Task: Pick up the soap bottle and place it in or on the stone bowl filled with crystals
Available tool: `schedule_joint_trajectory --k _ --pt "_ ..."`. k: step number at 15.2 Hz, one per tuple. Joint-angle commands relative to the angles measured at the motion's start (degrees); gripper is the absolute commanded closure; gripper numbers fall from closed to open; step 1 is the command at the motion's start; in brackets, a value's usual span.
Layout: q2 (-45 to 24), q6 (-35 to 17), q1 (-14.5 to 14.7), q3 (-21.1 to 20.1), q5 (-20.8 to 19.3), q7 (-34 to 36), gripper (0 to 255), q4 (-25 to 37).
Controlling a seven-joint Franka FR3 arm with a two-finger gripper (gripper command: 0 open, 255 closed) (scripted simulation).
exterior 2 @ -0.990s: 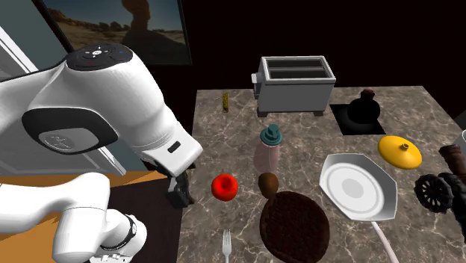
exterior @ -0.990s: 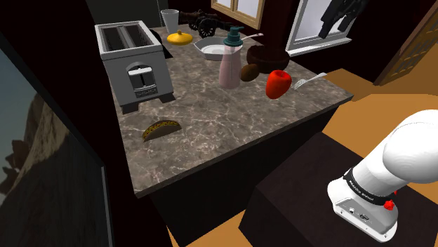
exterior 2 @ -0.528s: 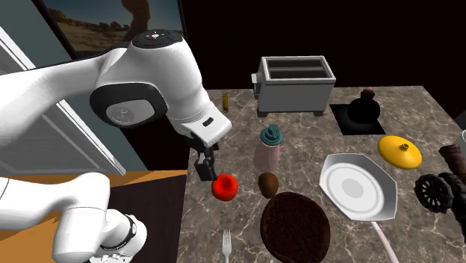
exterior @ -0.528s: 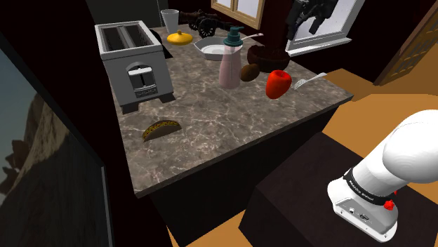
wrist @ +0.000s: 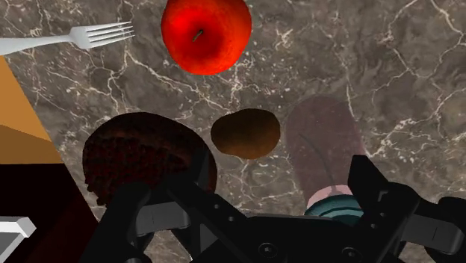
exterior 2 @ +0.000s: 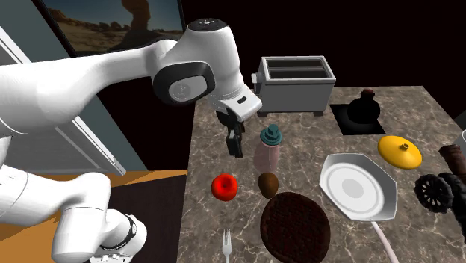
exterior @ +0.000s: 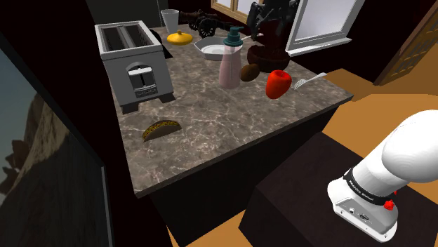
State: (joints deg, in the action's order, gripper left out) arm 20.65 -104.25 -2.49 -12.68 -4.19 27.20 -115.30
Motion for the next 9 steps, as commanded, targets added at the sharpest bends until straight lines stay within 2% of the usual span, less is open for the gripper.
schedule_joint_trajectory --k 1,6,9 --pt "-4.23 -0.75 -0.13 -1.93 -0.94 3.80 0 3.30" --pt "-15.65 -0.82 0.01 -5.49 -5.00 12.25 0 13.73" --pt "-16.41 -2.25 0.05 -5.46 -5.36 12.75 0 12.98"
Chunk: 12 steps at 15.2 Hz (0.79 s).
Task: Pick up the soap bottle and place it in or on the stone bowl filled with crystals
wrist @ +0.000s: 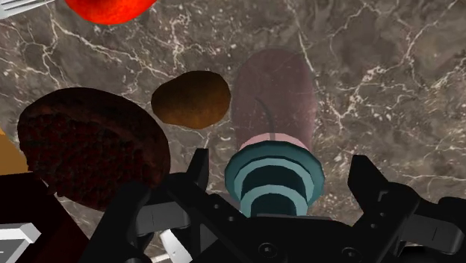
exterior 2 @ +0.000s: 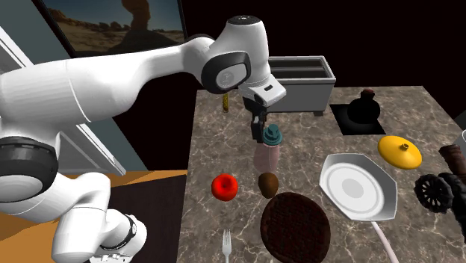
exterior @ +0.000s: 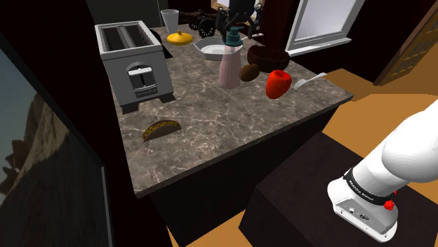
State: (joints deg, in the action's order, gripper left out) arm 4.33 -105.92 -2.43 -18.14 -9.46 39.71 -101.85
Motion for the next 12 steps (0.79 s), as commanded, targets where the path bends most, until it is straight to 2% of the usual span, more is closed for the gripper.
schedule_joint_trajectory --k 1,5,12 --pt "-0.18 -1.33 -0.06 0.05 -0.14 0.29 0 -1.12" --pt "-0.73 -4.69 -0.26 0.25 -0.47 0.51 0 -3.94" --pt "-0.73 -4.69 -0.26 0.25 -0.47 0.51 0 -3.94"
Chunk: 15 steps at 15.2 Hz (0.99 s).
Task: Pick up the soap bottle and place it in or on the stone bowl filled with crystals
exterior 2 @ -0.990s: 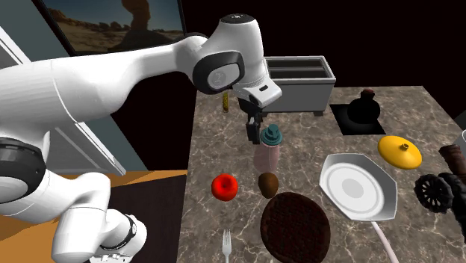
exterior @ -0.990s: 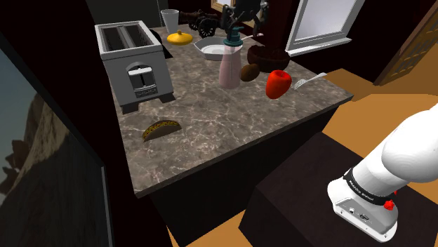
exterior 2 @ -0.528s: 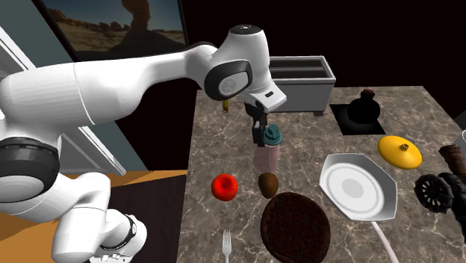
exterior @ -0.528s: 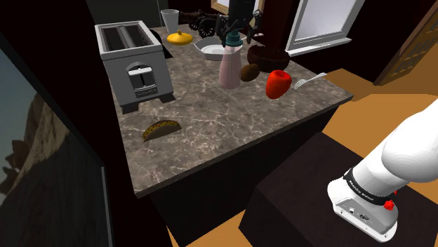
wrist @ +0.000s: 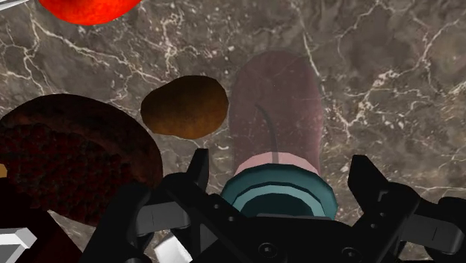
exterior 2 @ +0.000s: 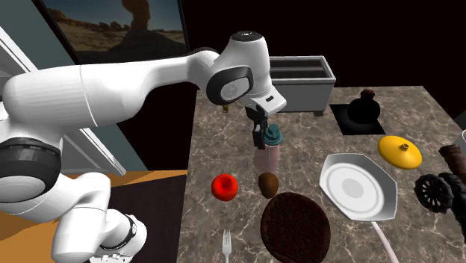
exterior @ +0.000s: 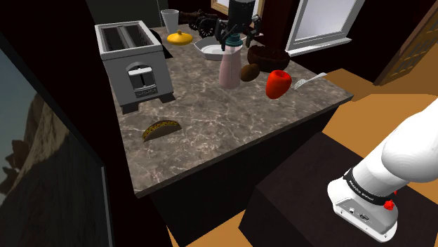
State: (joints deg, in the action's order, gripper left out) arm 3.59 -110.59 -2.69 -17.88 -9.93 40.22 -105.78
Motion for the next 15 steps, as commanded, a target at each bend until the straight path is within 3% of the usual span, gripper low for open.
schedule_joint_trajectory --k 1,2,11,15 --pt "0.00 0.00 0.00 0.00 0.00 0.00 0 0.00" --pt "0.00 0.00 0.00 0.00 0.00 0.00 255 0.00" --pt "0.00 -0.01 0.00 0.00 0.00 0.00 255 -0.01" --pt "-0.08 3.03 0.02 -0.03 0.15 -0.49 255 3.14"
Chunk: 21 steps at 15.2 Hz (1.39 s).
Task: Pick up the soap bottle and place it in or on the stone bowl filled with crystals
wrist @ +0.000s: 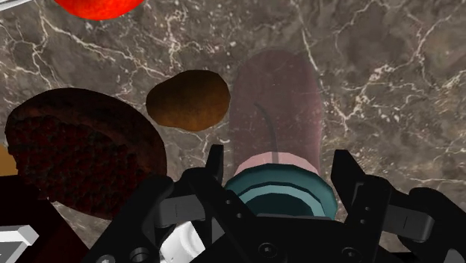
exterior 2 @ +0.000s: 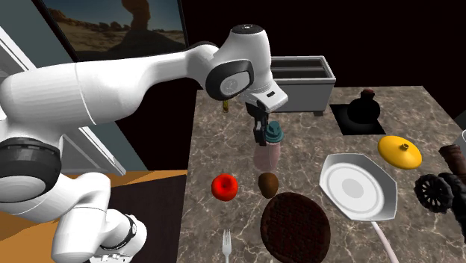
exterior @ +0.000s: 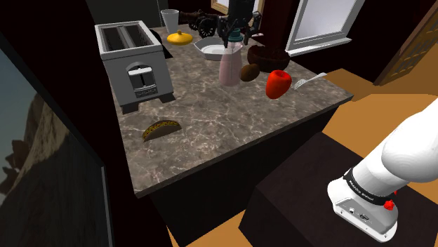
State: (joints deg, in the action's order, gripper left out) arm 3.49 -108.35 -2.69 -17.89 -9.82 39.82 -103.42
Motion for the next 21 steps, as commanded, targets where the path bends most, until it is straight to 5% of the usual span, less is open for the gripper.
schedule_joint_trajectory --k 1,21 --pt "-0.03 1.55 0.03 -0.04 0.06 -0.20 255 1.61" --pt "-4.46 18.10 0.65 -0.80 -1.09 -1.79 255 22.37"
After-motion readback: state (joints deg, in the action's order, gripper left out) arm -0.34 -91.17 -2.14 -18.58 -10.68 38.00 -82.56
